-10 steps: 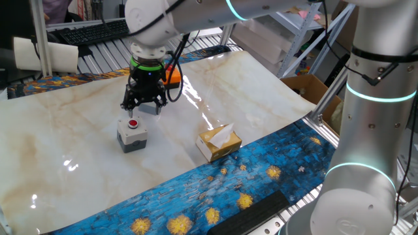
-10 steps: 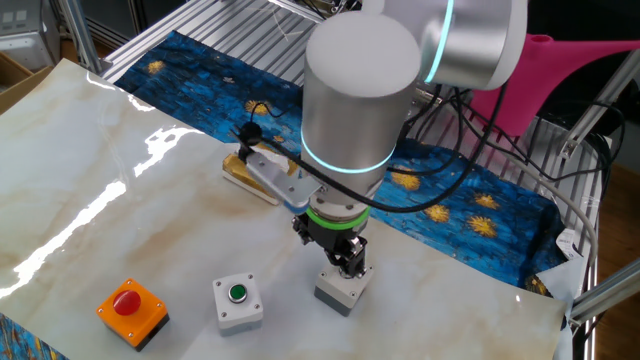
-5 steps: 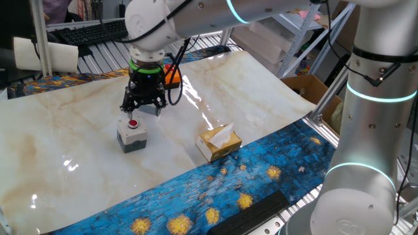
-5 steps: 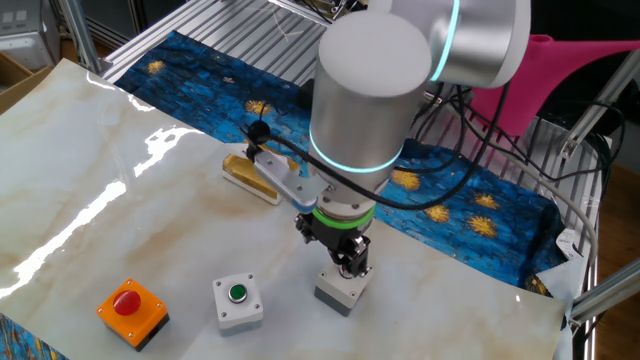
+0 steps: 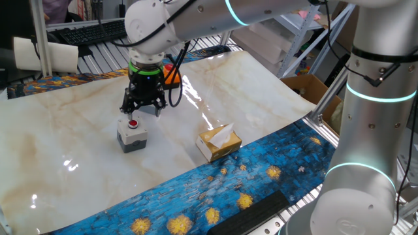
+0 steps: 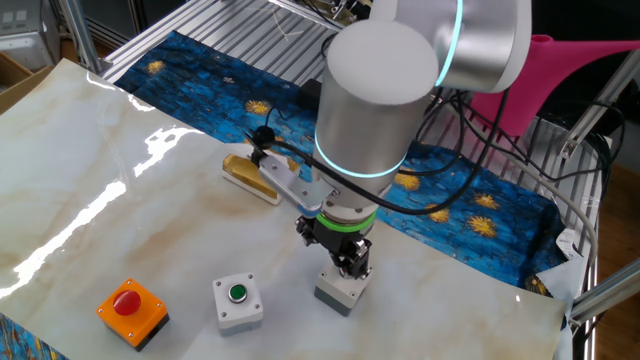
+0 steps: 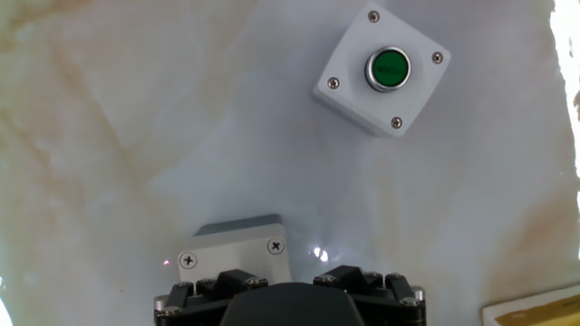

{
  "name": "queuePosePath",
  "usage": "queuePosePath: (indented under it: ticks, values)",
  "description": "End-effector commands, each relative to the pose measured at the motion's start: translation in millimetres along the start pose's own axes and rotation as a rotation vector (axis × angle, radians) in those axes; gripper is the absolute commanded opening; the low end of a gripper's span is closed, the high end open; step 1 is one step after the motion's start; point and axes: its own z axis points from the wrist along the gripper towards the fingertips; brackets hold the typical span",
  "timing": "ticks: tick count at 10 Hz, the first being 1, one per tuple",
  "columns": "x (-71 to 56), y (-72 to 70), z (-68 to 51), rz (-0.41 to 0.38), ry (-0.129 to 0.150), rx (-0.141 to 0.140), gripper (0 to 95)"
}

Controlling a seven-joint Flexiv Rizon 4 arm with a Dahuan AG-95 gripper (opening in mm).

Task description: Press three buttons from left to right in sequence

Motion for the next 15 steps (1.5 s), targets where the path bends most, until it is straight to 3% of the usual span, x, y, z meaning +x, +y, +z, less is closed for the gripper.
queuePosePath:
  ticks: [1, 4, 8, 10, 12, 15]
  values:
    - [0.0, 0.4, 2.7, 0.003, 0.004, 0.002, 76.0]
    - [-0.8, 0.2, 3.6, 0.014, 0.003, -0.001, 76.0]
    - [-0.3, -1.0, -1.9, -0.003, -0.005, 0.019, 76.0]
    - [-2.6, -5.6, -9.6, -0.048, 0.016, 0.022, 76.0]
    - [-2.6, -6.0, -9.8, -0.079, 0.014, 0.047, 76.0]
    - [-1.8, -5.7, -10.3, -0.076, 0.023, 0.046, 76.0]
